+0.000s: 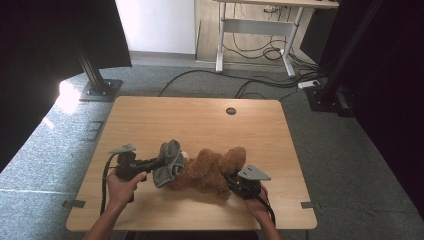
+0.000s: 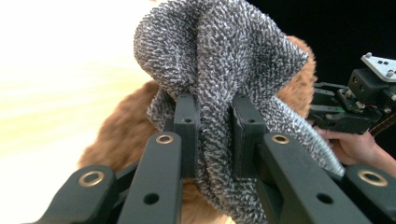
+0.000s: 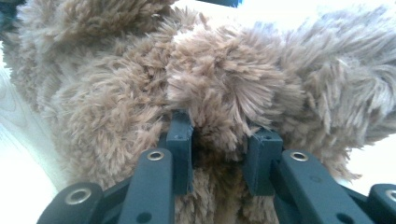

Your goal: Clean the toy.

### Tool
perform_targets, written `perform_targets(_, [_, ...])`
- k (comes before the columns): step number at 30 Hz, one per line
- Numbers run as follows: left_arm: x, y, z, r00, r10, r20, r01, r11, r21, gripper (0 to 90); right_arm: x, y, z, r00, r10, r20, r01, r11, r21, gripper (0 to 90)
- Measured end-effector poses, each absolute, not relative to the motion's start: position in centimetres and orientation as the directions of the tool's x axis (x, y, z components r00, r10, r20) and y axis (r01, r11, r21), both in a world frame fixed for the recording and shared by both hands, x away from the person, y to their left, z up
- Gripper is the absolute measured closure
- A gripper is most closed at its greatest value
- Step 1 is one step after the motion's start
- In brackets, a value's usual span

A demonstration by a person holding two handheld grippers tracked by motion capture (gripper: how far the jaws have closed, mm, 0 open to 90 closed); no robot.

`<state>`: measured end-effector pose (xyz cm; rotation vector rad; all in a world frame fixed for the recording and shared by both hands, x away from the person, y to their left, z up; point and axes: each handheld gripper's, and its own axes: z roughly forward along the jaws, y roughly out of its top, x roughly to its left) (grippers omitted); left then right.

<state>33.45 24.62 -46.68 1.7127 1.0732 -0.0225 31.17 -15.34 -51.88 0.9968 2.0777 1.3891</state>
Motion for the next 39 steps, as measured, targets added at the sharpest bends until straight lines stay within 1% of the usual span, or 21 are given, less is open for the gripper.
perform_targets(6, [33.1,26.6,-48.0,0.544,0.675,-0.498,0.677,-0.003,0.736,75.2,31.1,-15.2,-51.9,-0.643,0.766,0.023,0.318,0.240,0.917,67.5])
perform_targets(9, [33.5,27.4,-49.0,0.516,0.702,-0.491,0.698,-0.011,0.716,75.2,31.2,-15.3,-51.9,-0.639,0.769,0.023,0.319,0.238,0.917,67.5])
perform_targets(11, [33.8,27.3,-50.0,0.511,0.700,-0.499,0.717,-0.026,0.697,75.2,31.2,-15.3,-51.9,-0.638,0.769,0.026,0.319,0.234,0.918,67.5])
perform_targets(13, [34.0,26.8,-51.0,0.510,0.711,-0.485,0.726,-0.054,0.685,75.3,31.3,-15.2,-51.9,-0.637,0.770,0.027,0.320,0.233,0.918,67.6])
perform_targets(16, [34.3,26.7,-51.6,0.500,0.719,-0.483,0.736,-0.059,0.674,75.3,31.3,-15.3,-51.9,-0.635,0.772,0.028,0.321,0.232,0.918,67.6])
perform_targets(20, [34.4,27.2,-51.6,0.488,0.745,-0.454,0.746,-0.087,0.660,75.3,31.3,-15.3,-52.0,-0.634,0.773,0.027,0.322,0.232,0.918,67.5])
perform_targets(24, [34.1,28.0,-50.0,0.494,0.721,-0.486,0.717,-0.022,0.697,75.2,31.3,-15.4,-51.9,-0.633,0.774,0.025,0.321,0.233,0.918,67.4])
perform_targets(25, [33.9,28.0,-49.1,0.507,0.707,-0.494,0.700,-0.002,0.714,75.3,31.3,-15.4,-51.9,-0.633,0.773,0.026,0.321,0.232,0.918,67.4])
perform_targets(29, [33.7,27.5,-45.7,0.564,0.672,-0.481,0.642,0.009,0.766,75.3,31.3,-15.3,-51.9,-0.632,0.774,0.027,0.321,0.230,0.919,67.3])
perform_targets(32, [34.0,26.2,-43.3,0.612,0.612,-0.502,0.619,0.025,0.785,75.2,31.3,-15.3,-51.9,-0.632,0.774,0.028,0.321,0.229,0.919,67.3])
perform_targets(36, [34.4,23.5,-42.3,0.655,0.563,-0.503,0.614,-0.009,0.790,75.2,31.3,-15.3,-51.9,-0.631,0.775,0.027,0.321,0.229,0.919,67.1])
perform_targets(39, [34.9,20.9,-42.9,0.673,0.552,-0.492,0.627,-0.072,0.776,75.1,31.2,-15.3,-51.9,-0.631,0.776,0.025,0.319,0.230,0.920,66.5])
